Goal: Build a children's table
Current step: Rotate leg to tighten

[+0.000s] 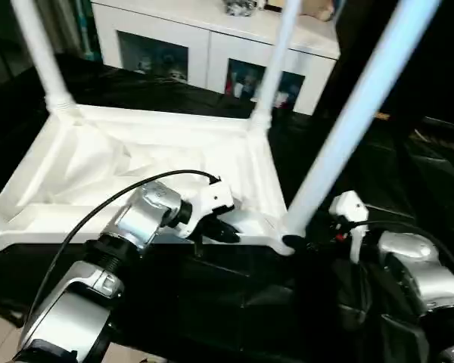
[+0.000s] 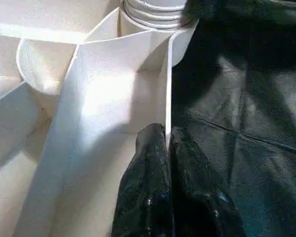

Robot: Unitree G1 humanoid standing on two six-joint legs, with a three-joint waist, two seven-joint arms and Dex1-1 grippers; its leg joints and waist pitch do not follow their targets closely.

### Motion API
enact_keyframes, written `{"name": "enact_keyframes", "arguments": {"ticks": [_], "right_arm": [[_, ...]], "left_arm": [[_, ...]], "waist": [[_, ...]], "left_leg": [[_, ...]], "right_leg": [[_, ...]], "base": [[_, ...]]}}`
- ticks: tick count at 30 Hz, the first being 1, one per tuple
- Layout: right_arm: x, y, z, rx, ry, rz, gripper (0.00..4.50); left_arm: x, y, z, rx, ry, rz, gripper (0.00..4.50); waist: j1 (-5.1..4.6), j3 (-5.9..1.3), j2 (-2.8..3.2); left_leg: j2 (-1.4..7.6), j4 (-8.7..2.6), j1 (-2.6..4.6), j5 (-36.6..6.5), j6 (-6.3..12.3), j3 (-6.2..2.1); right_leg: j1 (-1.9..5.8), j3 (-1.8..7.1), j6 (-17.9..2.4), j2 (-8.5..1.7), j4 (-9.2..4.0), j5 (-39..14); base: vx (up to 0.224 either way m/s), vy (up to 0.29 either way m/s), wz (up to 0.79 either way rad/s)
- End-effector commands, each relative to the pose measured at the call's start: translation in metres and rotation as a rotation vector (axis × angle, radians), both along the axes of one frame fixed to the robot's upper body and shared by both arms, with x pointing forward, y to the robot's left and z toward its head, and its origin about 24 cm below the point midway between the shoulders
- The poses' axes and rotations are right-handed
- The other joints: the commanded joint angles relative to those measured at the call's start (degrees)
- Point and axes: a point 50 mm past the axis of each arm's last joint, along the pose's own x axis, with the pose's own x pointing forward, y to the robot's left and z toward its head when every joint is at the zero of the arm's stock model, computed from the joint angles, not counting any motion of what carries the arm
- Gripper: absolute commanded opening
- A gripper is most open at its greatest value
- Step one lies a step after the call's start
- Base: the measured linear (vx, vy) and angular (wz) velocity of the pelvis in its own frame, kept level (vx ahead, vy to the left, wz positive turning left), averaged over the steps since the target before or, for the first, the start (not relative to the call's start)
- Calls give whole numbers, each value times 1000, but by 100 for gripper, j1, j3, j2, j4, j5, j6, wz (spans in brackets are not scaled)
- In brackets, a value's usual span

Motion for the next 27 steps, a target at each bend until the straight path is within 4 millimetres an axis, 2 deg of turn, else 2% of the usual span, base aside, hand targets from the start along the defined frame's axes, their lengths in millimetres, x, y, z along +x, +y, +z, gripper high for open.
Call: {"name": "enact_keyframes", "arguments": {"ticks": [1, 3, 6, 12, 20, 22, 24, 27], "right_arm": [[-1, -1, 1, -14, -5, 7, 371], [0, 1, 1, -15, -4, 11, 371], [1, 1, 0, -14, -1, 7, 334], [2, -1, 2, -5, 2, 3, 290], [2, 0, 1, 8, 6, 1, 264], [2, 0, -2, 10, 6, -57, 263], [4, 0, -4, 3, 6, -89, 263], [11, -4, -14, -24, 1, -304, 263]], "left_arm": [[-14, -5, -20, -16, 112, -28, 0], [-14, -5, -20, -16, 112, -27, 0], [-14, -4, -20, -14, 111, -22, 0], [-15, -1, -20, -9, 117, -21, 0], [-15, 2, -23, -4, 125, -1, 0], [-12, 2, -24, -5, 109, 68, 0], [-10, 1, -24, -6, 100, 93, 0], [-2, -2, -26, -7, 64, 213, 0]], "waist": [[0, -245, -15], [-1, -250, -30], [-2, -251, -34], [-1, -258, -56], [-1, -262, -60], [-6, -262, -60], [-6, -249, -60], [-32, -224, -45]], "left_leg": [[154, -326, 8, -858, 495, 11], [147, -330, -13, -829, 477, 2], [141, -323, -14, -807, 474, 5], [137, -311, -17, -675, 522, 7], [136, -304, -19, -647, 529, 8], [135, -302, -16, -613, 535, 11], [133, -311, -12, -711, 503, 12], [135, -341, -4, -1002, 323, 3]], "right_leg": [[257, 192, -1394, -254, -377, -581], [280, 186, -1367, -254, -369, -586], [282, 188, -1342, -255, -371, -591], [290, 185, -1353, -251, -350, -473], [293, 183, -1338, -252, -344, -501], [287, 183, -1355, -248, -339, -464], [279, 182, -1319, -250, -367, -643], [244, 182, -1165, -261, -434, -1242]], "base": [[0, 0, 0], [0, 0, 0], [0, 0, 0], [0, 0, 0], [0, 0, 0], [0, 0, 0], [0, 0, 0], [0, 0, 0]]}}
